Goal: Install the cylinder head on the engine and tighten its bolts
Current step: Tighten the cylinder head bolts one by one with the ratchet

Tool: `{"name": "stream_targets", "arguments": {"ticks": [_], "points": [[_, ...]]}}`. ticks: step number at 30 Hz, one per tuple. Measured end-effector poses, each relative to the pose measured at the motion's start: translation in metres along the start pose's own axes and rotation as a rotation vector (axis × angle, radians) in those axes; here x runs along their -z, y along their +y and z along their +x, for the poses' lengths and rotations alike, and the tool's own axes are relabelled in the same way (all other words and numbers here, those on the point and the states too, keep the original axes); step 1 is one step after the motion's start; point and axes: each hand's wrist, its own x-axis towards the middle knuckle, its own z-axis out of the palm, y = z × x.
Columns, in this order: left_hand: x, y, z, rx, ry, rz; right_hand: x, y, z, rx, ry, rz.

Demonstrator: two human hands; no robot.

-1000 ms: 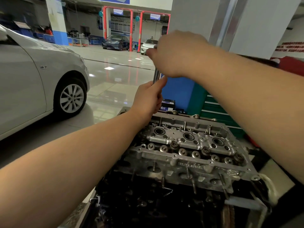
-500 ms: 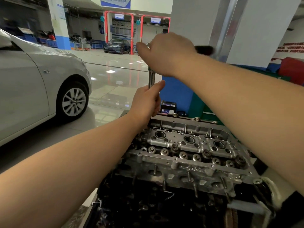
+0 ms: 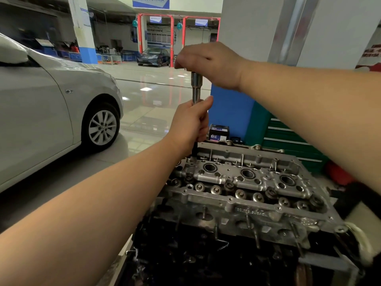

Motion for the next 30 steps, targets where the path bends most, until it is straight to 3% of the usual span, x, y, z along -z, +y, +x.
{"name": "stream_targets", "arguments": {"ticks": [2,4,9,12,16,20,23,25,27,30], "points": [[0.000,-0.001,-0.001,-0.011,-0.013,0.002,-0.002,0.000,-0.001,0.005,0.052,-0.038],[0.000,-0.002,-0.002,-0.022,-0.017,0.005,-0.003,-0.004,-0.003,0.018,0.125,-0.223],[-0.004,-0.005,-0.002,-0.064,0.086,0.124,0.005,-0.022,-0.010,-0.302,0.123,-0.865],[-0.005,-0.007,-0.003,-0.078,0.093,0.112,0.002,-0.027,-0.018,-0.222,0.190,-0.957],[-0.005,-0.002,-0.004,-0.012,0.059,-0.005,0.003,-0.023,-0.017,-0.158,0.248,-0.741],[-0.002,0.001,-0.004,0.034,-0.034,-0.024,0.009,0.001,-0.011,0.031,0.082,-0.286],[0.002,0.002,-0.003,0.059,-0.083,-0.048,0.004,0.010,-0.012,-0.051,-0.028,0.065],[0.002,0.002,-0.004,0.057,-0.108,-0.045,0.002,0.007,-0.014,-0.056,0.022,0.105],[0.002,0.002,-0.004,0.053,-0.090,-0.022,0.001,-0.001,-0.012,-0.058,0.103,-0.132],[0.001,0.002,-0.003,0.028,0.010,0.041,0.004,-0.020,-0.011,-0.267,0.149,-0.779]]}}
